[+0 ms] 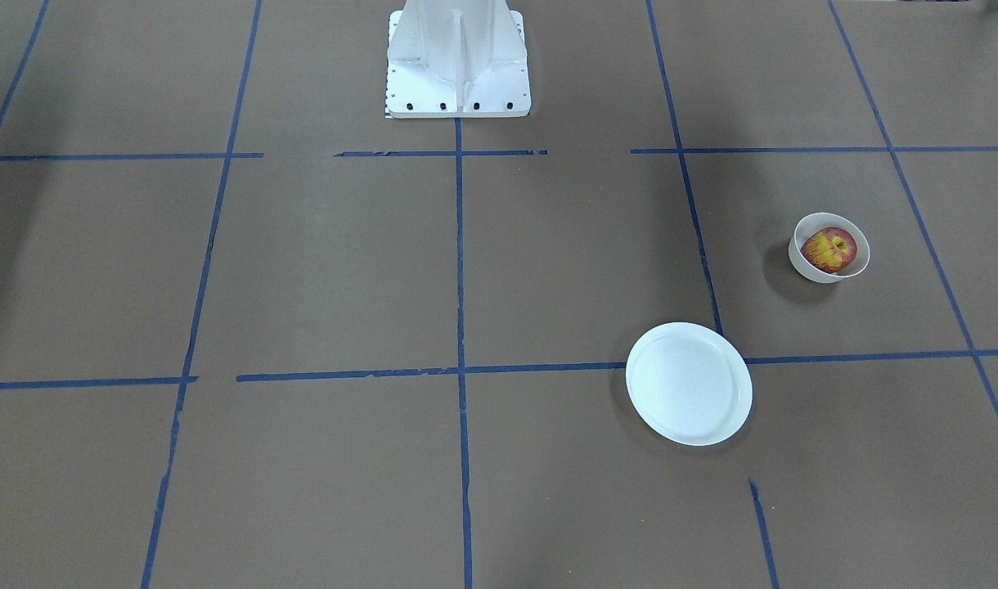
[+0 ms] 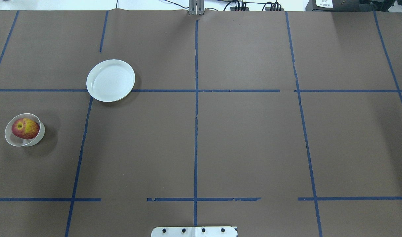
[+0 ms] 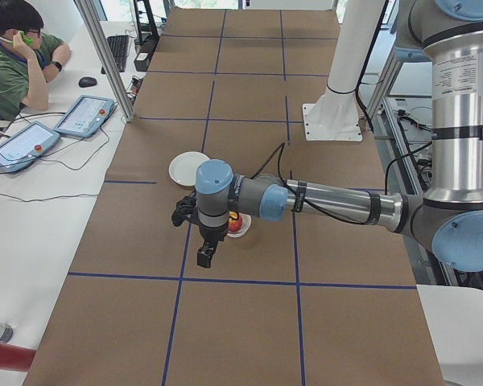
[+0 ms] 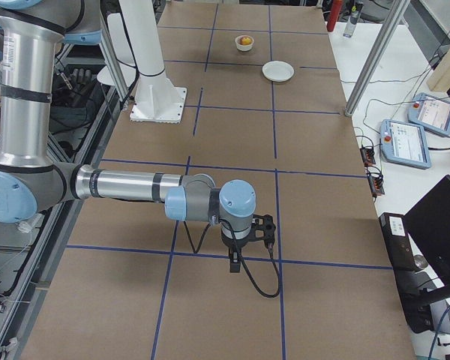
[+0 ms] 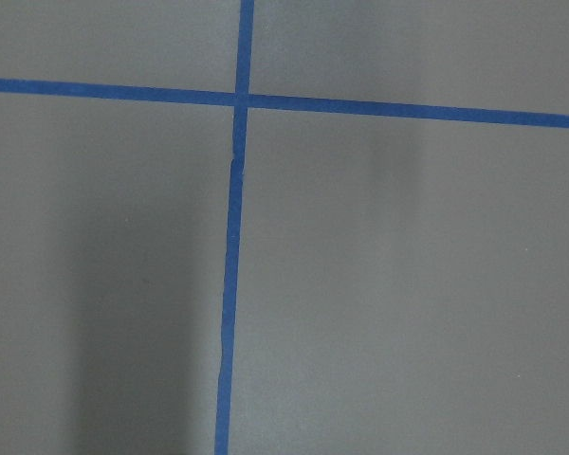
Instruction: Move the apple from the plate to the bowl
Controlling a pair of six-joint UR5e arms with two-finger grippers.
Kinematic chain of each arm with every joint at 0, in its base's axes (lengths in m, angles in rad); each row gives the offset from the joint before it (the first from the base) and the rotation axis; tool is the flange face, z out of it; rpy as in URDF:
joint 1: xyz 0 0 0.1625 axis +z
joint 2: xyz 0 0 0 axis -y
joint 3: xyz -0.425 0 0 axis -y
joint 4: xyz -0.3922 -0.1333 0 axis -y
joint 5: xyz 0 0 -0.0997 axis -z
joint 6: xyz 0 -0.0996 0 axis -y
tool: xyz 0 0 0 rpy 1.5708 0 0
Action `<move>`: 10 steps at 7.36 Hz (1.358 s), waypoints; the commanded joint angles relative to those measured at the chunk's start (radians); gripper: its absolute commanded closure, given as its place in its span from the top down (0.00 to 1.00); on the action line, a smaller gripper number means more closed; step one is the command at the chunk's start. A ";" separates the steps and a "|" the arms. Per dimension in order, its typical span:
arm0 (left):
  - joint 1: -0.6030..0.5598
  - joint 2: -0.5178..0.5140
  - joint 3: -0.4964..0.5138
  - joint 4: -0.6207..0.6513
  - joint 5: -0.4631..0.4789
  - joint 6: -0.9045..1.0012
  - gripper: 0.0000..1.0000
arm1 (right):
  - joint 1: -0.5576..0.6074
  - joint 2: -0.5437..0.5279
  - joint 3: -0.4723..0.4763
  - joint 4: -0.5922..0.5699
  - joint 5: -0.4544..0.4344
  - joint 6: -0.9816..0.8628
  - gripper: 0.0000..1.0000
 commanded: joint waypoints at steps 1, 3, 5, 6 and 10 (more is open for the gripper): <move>-0.126 -0.029 0.047 0.118 -0.008 0.081 1.00 | 0.000 0.000 0.000 -0.001 0.000 0.000 1.00; -0.126 -0.027 0.096 0.127 -0.010 0.071 1.00 | 0.000 0.001 0.000 -0.001 0.000 0.000 1.00; -0.125 -0.034 0.099 0.126 -0.046 0.049 1.00 | 0.000 0.001 0.000 0.000 0.000 0.000 1.00; -0.126 -0.025 0.087 0.121 -0.080 0.051 1.00 | 0.000 0.001 0.000 0.000 0.000 0.000 1.00; -0.125 -0.041 0.079 0.108 -0.093 0.059 1.00 | 0.000 0.001 0.000 -0.001 0.000 0.000 1.00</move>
